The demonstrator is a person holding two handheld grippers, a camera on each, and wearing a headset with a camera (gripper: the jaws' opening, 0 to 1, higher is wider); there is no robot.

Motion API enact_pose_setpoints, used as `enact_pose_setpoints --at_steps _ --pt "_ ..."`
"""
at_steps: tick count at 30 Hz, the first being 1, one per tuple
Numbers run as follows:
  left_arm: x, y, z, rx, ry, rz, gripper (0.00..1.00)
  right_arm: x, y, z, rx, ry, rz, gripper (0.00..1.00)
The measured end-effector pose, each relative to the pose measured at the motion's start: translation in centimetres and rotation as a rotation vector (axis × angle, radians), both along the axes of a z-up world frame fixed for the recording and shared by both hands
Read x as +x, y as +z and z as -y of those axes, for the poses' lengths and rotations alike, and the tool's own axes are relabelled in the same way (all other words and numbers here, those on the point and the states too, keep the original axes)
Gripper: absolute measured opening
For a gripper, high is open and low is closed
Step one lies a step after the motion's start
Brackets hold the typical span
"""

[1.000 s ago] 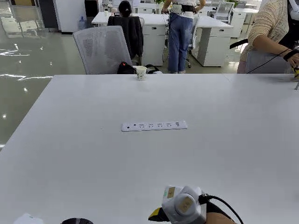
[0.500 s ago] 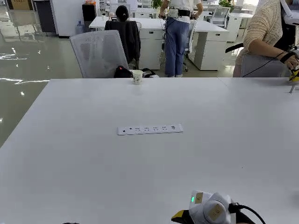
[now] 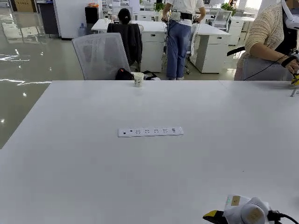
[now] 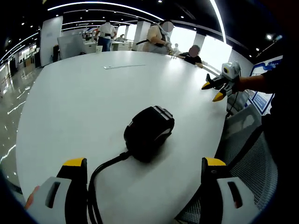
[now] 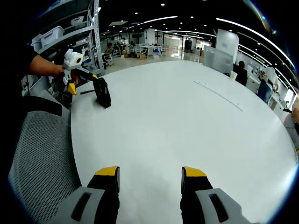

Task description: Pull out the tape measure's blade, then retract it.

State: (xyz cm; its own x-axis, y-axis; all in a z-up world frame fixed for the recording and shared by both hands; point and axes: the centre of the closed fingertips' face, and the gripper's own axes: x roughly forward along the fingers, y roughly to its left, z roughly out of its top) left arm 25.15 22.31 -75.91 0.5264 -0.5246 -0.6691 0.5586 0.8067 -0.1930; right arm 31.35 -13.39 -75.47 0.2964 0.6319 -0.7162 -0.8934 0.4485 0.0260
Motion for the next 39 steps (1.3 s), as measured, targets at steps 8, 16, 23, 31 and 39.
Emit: enact_pose_setpoints --at_steps 8,16,23,31,39 --pt "-0.8 0.3 -0.8 -0.003 -0.009 -0.028 0.99 -0.1 0.7 3.4 0.024 -0.035 -0.003 0.64" --pt "-1.0 0.9 -1.3 -0.004 0.017 -0.019 0.99 -0.6 0.8 6.0 0.025 -0.037 -0.007 0.78" --pt "-1.1 1.2 -1.5 0.000 0.027 -0.010 0.99 -0.7 0.4 7.5 0.030 -0.072 -0.020 0.87" --pt "-1.3 1.2 -1.3 0.012 0.017 -0.012 0.99 -1.7 -0.7 8.3 0.021 -0.066 -0.036 0.97" --pt "-1.5 0.9 -1.1 0.013 0.008 -0.019 0.99 -1.8 -0.9 10.0 0.020 -0.078 -0.045 0.99"
